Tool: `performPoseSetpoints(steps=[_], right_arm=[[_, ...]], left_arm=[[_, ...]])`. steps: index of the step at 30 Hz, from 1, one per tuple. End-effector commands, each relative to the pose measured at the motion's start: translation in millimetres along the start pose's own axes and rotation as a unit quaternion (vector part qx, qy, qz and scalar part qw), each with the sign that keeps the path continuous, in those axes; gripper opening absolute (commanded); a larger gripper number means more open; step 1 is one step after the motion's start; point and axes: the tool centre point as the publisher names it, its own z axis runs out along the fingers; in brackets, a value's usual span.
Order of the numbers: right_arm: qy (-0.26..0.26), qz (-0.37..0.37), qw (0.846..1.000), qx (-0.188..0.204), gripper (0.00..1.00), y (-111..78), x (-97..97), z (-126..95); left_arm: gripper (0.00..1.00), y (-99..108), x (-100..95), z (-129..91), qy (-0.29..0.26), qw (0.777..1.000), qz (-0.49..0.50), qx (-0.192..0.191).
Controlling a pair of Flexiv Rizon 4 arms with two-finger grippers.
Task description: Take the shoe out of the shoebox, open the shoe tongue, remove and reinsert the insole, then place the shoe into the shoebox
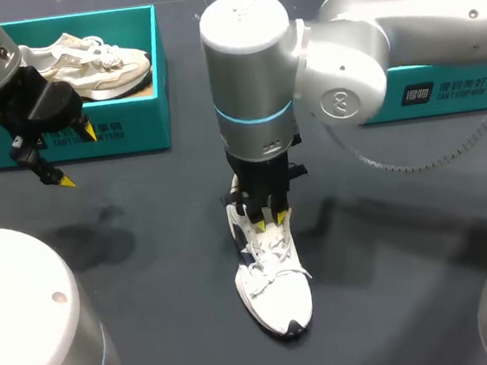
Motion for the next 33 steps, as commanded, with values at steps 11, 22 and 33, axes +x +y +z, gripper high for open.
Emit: performPoseSetpoints(steps=[11, 22, 33], right_arm=[[-0.03, -0.049, 0.998, -0.027, 0.27, 3.4, 1.4, -38.1], [-0.078, -0.186, 0.978, -0.046, 0.6, 9.2, -7.3, -82.1], [-0.083, -0.39, 0.914, -0.068, 1.0, 21.4, -12.1, -113.0]], left_arm=[[1.0, 0.0, 0.4, -0.5, 0.0, 1.0, 0.0, -0.001], [1.0, 0.0, 0.4, -0.5, 0.0, 1.0, 0.0, -0.001], [1.0, 0.0, 0.4, -0.5, 0.0, 1.0, 0.0, -0.001]])
